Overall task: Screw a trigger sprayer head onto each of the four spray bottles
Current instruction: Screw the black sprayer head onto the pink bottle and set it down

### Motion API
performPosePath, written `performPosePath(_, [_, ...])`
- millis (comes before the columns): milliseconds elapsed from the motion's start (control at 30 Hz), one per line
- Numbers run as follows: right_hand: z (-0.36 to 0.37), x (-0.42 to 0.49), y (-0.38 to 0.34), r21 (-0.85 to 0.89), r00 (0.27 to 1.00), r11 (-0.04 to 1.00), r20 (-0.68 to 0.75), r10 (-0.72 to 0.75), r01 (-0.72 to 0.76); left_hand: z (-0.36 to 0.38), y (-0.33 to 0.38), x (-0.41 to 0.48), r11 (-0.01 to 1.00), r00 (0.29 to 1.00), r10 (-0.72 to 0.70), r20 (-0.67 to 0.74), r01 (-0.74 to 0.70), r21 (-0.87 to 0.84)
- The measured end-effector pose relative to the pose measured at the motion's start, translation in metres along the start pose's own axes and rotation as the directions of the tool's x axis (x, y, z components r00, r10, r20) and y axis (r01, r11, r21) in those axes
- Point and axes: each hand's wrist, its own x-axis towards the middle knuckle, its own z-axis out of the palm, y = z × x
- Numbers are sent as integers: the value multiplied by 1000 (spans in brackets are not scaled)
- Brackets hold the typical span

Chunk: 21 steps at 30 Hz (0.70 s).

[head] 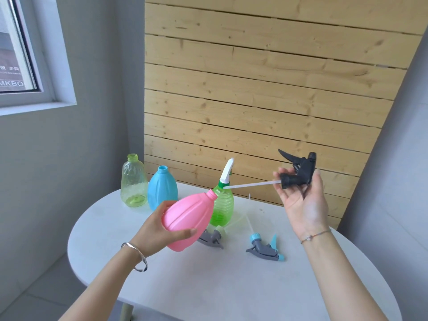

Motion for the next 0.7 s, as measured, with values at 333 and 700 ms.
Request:
performPosePath(333, [24,-21,71,-610,952,788,187,244,-82,3,15,-4,996,993,79,86,-74,-55])
performPosePath(700, [29,-21,73,-694,910,710,364,200,122,-2,23,-6,691,971,-210,115,231,-685])
